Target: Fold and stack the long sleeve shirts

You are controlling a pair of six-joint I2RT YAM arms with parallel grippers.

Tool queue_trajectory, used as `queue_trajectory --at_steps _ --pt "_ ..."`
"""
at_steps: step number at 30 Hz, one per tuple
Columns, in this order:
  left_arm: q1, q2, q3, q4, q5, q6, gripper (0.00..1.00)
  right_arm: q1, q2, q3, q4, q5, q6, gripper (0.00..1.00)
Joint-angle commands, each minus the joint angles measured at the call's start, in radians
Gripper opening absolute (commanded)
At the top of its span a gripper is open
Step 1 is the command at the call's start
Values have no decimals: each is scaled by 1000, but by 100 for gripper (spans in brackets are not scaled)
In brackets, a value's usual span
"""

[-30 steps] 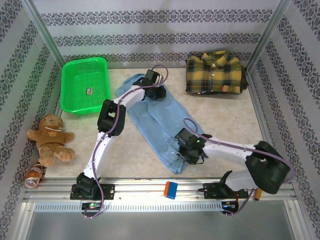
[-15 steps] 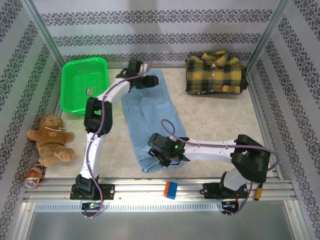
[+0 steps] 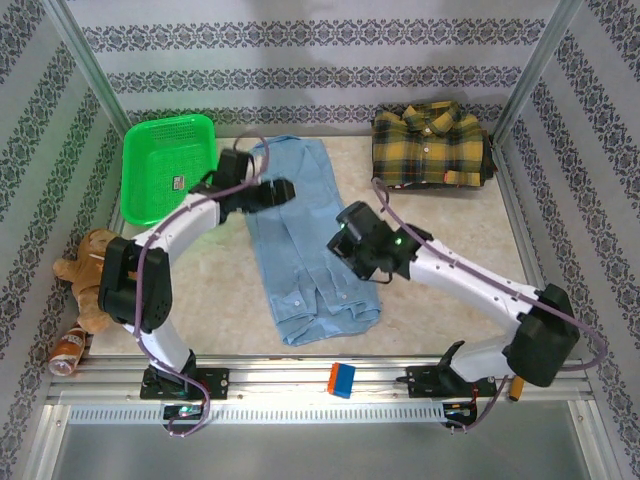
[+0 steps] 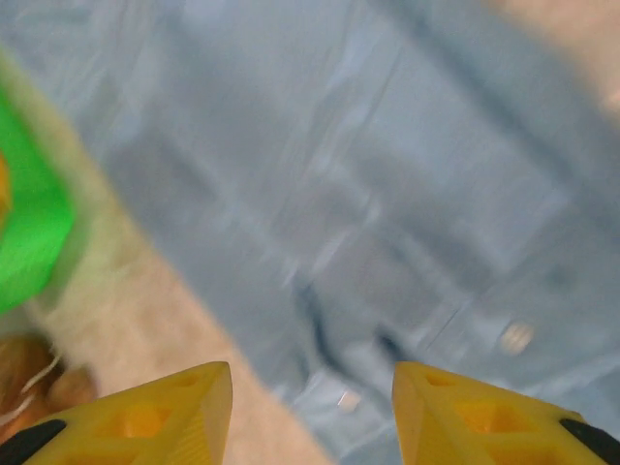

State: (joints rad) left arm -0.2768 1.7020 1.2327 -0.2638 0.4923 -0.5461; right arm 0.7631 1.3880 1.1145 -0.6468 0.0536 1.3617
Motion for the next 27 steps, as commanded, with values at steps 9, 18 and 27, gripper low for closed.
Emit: queue_trajectory --at_steps 9,18,27 --pt "-148 -141 -408 -6 -135 -210 71 -108 115 -166 -82 14 -464 41" --pt "-127 -1 -377 49 -171 -153 63 -69 161 -322 87 -63 -364 31" --pt "-45 23 -302 -13 -127 -38 63 7 196 -318 186 -185 -219 32"
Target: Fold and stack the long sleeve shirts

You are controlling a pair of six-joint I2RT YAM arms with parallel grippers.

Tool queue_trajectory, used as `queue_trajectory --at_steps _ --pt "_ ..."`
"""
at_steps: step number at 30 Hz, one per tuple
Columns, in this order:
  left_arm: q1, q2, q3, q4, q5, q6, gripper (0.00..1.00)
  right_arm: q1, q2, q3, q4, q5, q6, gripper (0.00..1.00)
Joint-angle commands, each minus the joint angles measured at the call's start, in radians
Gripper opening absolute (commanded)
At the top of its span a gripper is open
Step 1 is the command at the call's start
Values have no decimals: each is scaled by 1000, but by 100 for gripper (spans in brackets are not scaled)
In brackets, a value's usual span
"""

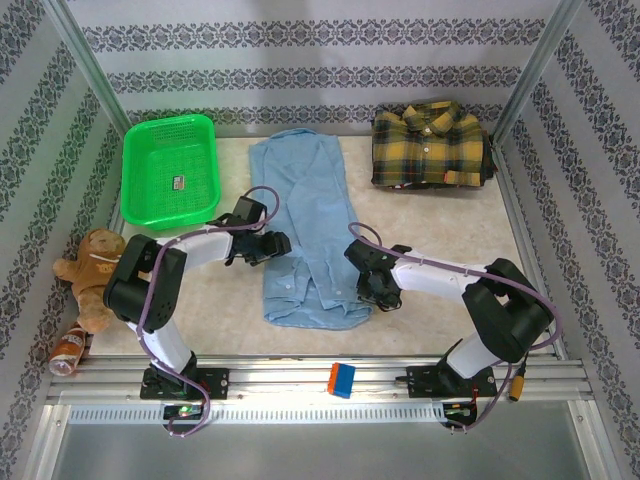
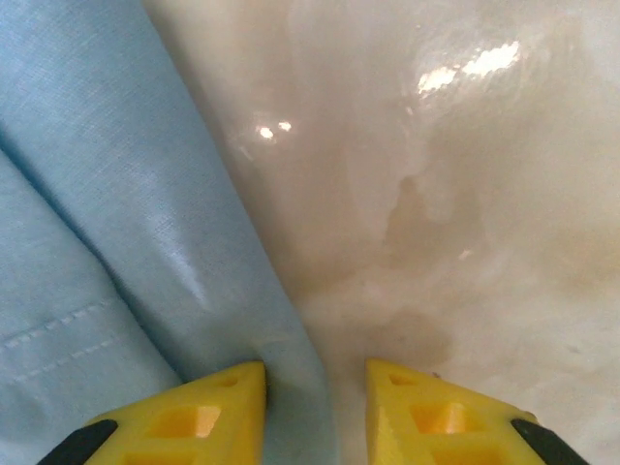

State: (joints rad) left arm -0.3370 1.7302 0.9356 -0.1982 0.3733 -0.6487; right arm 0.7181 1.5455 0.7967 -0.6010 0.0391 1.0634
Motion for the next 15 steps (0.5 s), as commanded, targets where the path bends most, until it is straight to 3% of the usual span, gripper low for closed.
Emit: queue_trajectory --at_steps 1,8,11,15 --pt "16 -36 -14 -103 -8 64 66 56 29 5 127 -173 89 35" --pt "15 -373 -137 -289 -15 -21 85 55 -100 47 35 -198 54 49" --pt "16 -482 -170 -367 -12 -52 86 44 -153 48 7 -213 27 52" --pt "16 -535 -234 -386 70 -88 83 11 -181 1 8 -237 -3 52"
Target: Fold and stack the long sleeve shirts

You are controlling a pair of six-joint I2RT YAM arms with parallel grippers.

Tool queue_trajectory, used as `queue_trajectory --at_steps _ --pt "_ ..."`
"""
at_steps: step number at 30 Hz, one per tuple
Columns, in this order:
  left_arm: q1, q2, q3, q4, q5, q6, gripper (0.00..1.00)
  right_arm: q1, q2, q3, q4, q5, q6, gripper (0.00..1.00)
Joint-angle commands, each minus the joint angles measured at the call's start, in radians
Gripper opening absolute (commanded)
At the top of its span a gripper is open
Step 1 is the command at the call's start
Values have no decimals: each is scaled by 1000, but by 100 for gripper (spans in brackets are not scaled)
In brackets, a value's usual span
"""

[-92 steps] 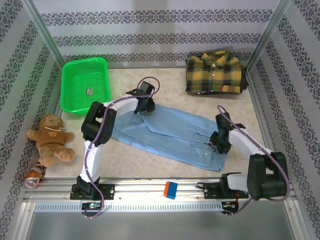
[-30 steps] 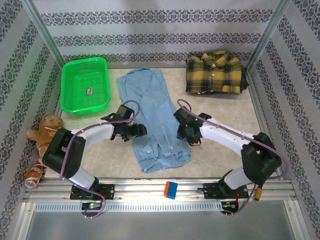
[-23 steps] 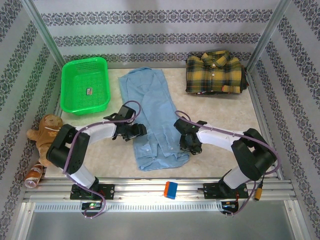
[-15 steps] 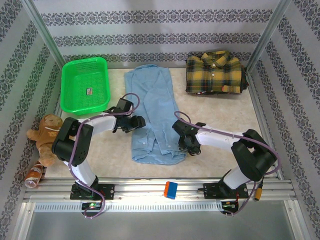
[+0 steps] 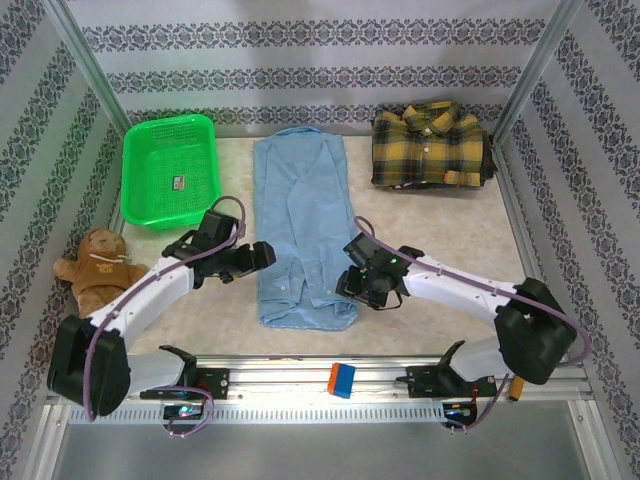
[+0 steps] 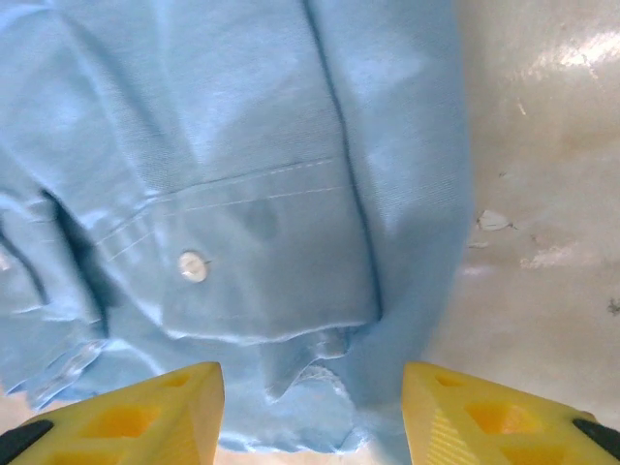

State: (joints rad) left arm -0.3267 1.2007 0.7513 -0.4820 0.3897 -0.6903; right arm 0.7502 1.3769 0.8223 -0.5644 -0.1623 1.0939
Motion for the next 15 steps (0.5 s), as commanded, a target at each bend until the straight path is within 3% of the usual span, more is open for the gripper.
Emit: queue_trajectory --at_steps 1,9,15 --pt "6 -8 -65 -107 69 -50 82 -30 -16 -39 -16 -43 -46 53" --pt "4 39 -113 -130 137 -50 68 -52 60 -80 44 -103 -114 54" --pt "0 87 -143 -36 205 -95 60 -52 101 -97 82 -121 -117 53"
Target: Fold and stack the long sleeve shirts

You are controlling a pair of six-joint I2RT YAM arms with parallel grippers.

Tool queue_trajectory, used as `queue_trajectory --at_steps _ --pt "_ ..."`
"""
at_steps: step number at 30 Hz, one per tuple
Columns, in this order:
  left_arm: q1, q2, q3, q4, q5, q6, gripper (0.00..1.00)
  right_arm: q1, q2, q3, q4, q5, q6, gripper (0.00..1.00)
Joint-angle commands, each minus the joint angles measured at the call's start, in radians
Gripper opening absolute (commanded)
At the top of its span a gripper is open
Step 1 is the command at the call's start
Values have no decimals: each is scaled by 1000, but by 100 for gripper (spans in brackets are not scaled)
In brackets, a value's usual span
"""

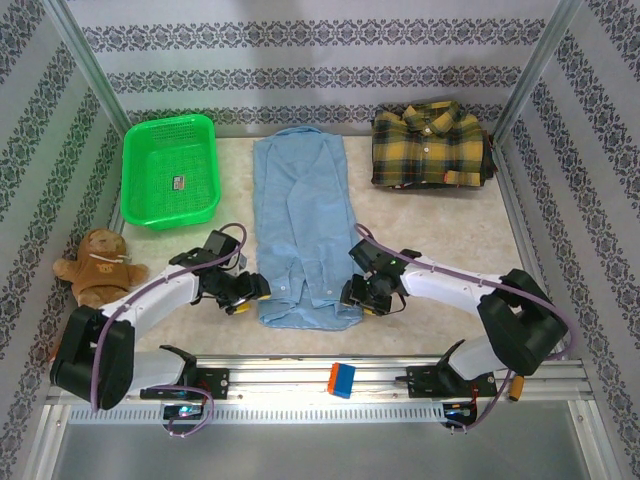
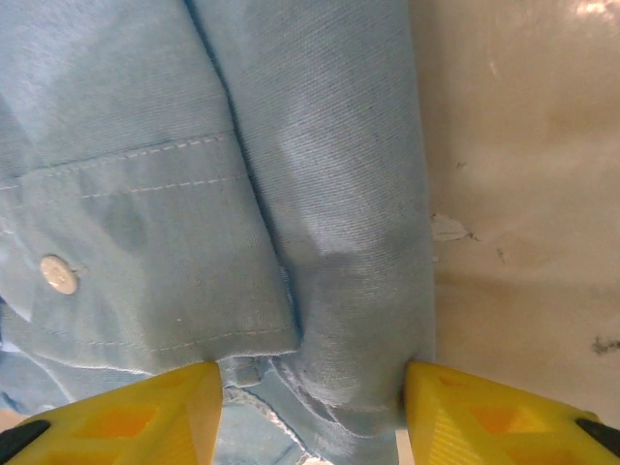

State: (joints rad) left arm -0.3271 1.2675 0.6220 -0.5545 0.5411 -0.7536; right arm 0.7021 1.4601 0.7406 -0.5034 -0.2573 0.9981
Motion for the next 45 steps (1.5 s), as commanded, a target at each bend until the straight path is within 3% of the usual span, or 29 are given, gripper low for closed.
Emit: queue_trajectory --at_steps 1,8,15,22,26,30,32,45 --pt "0 27 -18 47 65 -34 59 -3 21 -16 19 -25 -23 52" --pt "-12 48 -50 60 102 -53 49 -4 11 -43 24 -19 -12 52" --pt "-21 87 -44 117 118 -55 47 -3 16 -58 41 -23 -9 51" --pt "-24 130 -46 177 128 -68 34 -4 41 -61 60 -19 -4 49" --pt "-24 136 -45 173 129 -57 22 -4 61 -54 68 -17 5 39" --pt "-24 122 -35 152 131 -47 11 -4 55 -31 61 -17 7 8" --pt "-23 103 -30 143 132 -51 6 -6 36 -14 51 -19 6 0" --pt "-4 0 99 64 127 -83 0 -102 -57 213 -54 -55 -50 0"
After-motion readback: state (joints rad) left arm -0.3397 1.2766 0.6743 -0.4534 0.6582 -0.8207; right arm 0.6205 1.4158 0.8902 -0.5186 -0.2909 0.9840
